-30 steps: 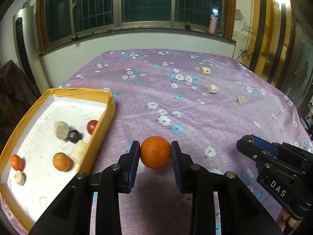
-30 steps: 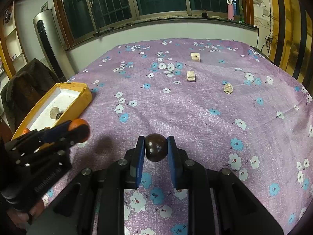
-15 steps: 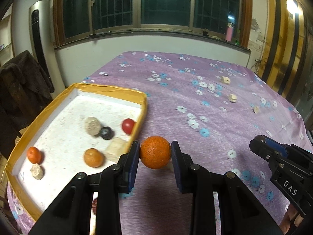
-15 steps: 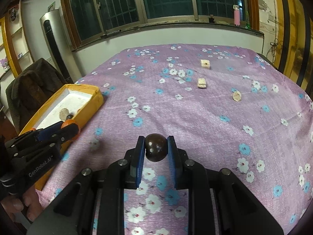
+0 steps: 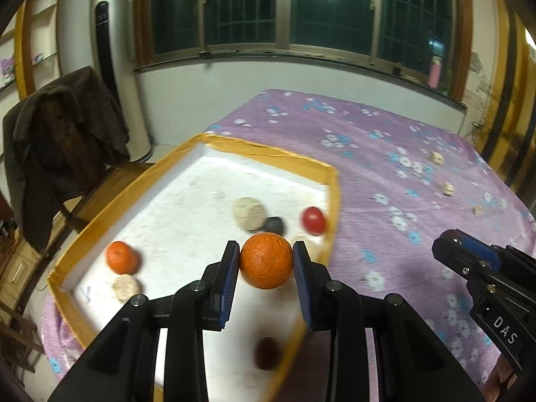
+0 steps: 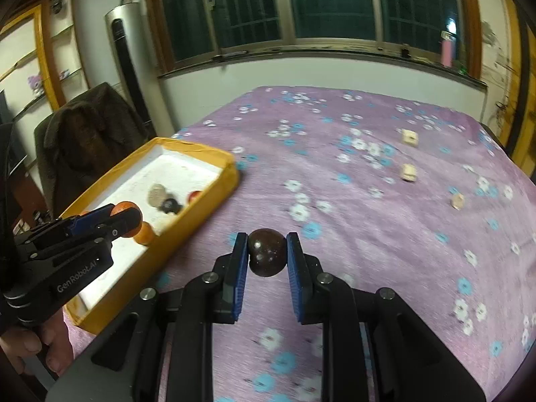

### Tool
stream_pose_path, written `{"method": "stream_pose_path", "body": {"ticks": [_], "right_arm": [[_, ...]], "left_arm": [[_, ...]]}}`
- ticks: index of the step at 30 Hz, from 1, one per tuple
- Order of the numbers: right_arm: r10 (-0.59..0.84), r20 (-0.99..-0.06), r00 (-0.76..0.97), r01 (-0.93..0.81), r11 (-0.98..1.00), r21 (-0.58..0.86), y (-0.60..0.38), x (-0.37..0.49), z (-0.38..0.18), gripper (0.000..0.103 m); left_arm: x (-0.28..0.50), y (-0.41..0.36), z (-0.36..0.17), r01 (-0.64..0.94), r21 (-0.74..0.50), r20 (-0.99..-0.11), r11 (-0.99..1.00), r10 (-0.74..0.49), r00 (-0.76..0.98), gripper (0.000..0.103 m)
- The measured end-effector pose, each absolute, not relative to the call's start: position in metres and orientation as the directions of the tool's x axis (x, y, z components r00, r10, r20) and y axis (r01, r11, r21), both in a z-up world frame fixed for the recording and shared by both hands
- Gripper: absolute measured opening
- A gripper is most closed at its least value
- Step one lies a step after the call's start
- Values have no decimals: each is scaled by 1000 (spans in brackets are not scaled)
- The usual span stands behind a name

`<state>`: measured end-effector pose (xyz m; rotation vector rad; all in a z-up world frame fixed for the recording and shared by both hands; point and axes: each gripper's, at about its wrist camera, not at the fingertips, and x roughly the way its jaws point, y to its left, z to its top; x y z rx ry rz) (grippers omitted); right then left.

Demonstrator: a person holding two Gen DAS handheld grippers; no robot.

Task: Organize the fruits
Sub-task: 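Carry the dark fruit and orange over the tray with both tools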

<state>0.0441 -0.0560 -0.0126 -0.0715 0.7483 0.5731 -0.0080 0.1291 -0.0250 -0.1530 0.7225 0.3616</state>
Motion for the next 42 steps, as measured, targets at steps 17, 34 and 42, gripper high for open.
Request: {"method": "stream_pose_path", "body": {"ticks": [17, 34, 42], "right_arm": [[577, -664, 475, -679, 721, 140, 61, 44, -14, 24], [552, -728, 406, -705, 696, 135, 118, 73, -44, 25], [550, -729, 408, -705, 697, 132, 120, 74, -45, 25]], "left_arm": [[-25, 202, -48, -507, -2, -725, 862, 348, 594, 32], [-24, 215, -60, -516, 2, -754, 857, 340, 562, 32], [-26, 216, -61, -519, 2, -759, 855, 340, 555, 32]]}}
